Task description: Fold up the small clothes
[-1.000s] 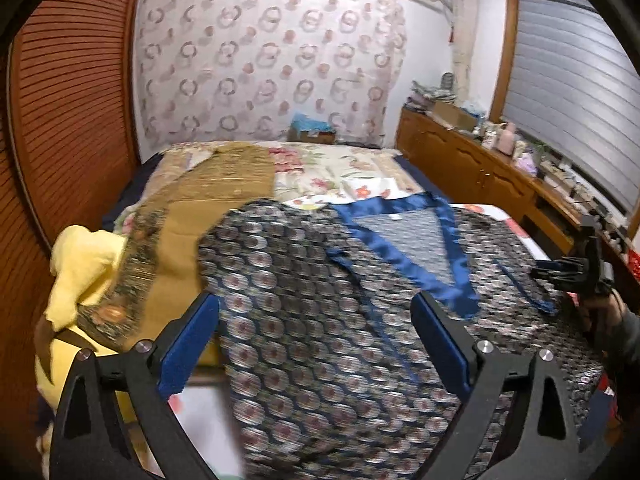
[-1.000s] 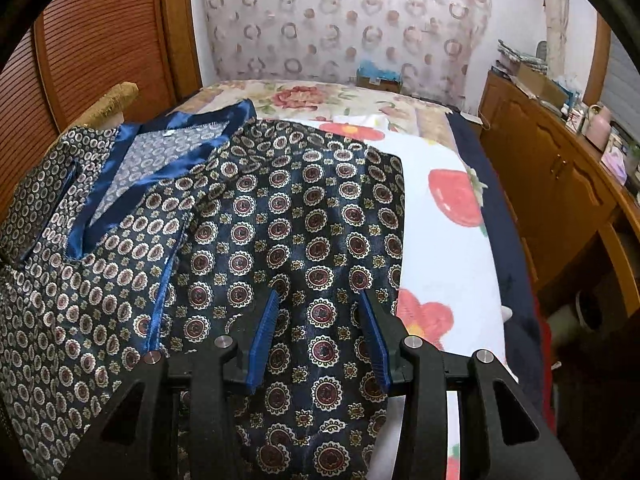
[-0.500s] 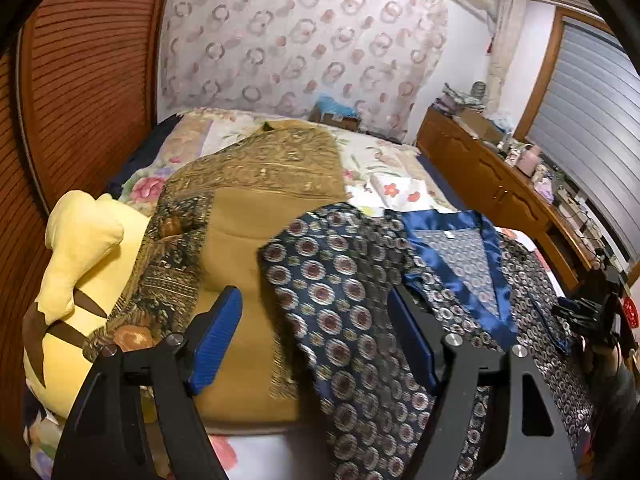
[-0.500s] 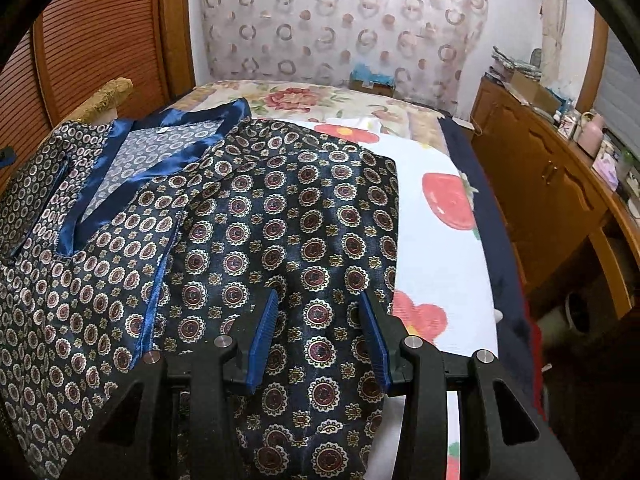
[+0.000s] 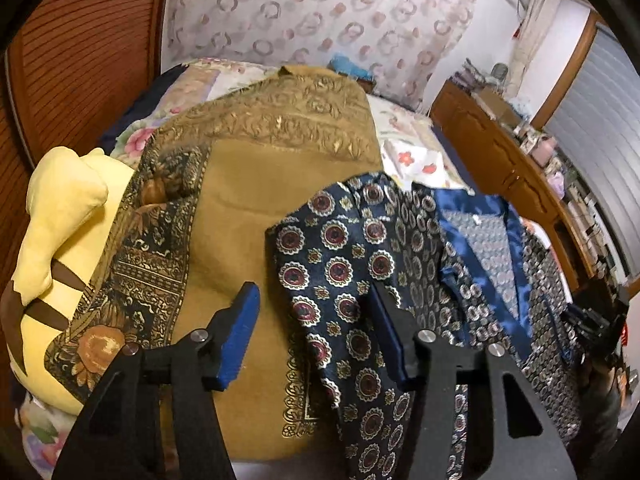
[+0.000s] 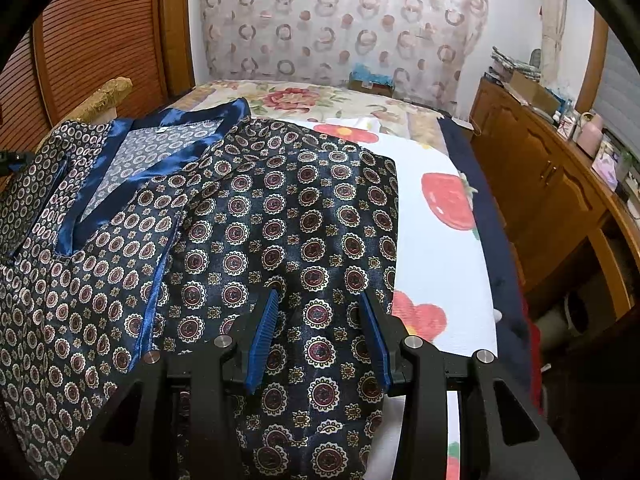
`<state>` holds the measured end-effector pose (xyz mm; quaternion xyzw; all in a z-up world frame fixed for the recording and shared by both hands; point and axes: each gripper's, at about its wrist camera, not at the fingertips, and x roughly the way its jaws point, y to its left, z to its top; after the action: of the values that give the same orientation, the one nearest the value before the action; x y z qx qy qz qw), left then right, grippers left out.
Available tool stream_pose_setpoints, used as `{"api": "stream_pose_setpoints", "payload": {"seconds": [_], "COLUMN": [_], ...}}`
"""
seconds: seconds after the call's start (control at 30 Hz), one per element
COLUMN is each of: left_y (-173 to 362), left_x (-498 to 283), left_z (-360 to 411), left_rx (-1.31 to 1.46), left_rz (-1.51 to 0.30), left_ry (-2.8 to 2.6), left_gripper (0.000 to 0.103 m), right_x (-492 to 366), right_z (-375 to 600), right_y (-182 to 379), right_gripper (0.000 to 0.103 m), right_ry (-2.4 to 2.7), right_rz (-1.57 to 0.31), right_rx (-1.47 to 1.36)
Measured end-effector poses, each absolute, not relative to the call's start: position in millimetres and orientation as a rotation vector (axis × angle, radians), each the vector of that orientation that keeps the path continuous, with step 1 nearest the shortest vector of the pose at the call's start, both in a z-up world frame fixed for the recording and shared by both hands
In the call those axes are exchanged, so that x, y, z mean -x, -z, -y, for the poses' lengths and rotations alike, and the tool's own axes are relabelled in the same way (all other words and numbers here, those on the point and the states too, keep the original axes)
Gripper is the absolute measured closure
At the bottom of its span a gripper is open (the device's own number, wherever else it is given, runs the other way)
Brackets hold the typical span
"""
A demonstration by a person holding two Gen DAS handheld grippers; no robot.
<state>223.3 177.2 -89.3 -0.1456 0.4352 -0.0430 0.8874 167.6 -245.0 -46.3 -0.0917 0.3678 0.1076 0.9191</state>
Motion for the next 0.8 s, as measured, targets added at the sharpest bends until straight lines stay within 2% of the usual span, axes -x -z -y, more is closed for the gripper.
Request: {"api": "stream_pose_setpoints", "payload": {"seconds": [0.07,0.1,0.13,0.23,0.3,0.8], "left_y": [87,85,84,78,72,41], "left_x": [-221,-219,-218,-216,-212,-193], "left_z": [-175,-173,-171,-169,-167,-130], "left_rx": [0.297,0.301,0.299,0.272,0.255,0.137], "left_rz": [-0.893,-0.881,-0.875,-0.865,-0.844,-0.742], "left_ry": [0.113,0.134,0.141,0.137,0.144,0.181], "left_gripper": [0.047,0.052,0.064,0.088,0.095,0.098], "right_x": [-168,-168,-168,-170,-171,-225], "right_z": [245,245,245,248,250,283], "right_y": [46,46,46,46,45,32], "right_gripper": [0.059,0.059,0.059,0.059,0.059,0.059], "right_ry": [-0.221,-0.221,-0.223,-0.233,-0.237,-0.224], "right_rz": [-0.757,-0.757,-0.758,-0.765,-0.768,-0.809], "right_rx": [0.188,0.187,0.184,0.161,0.15,0.017]}}
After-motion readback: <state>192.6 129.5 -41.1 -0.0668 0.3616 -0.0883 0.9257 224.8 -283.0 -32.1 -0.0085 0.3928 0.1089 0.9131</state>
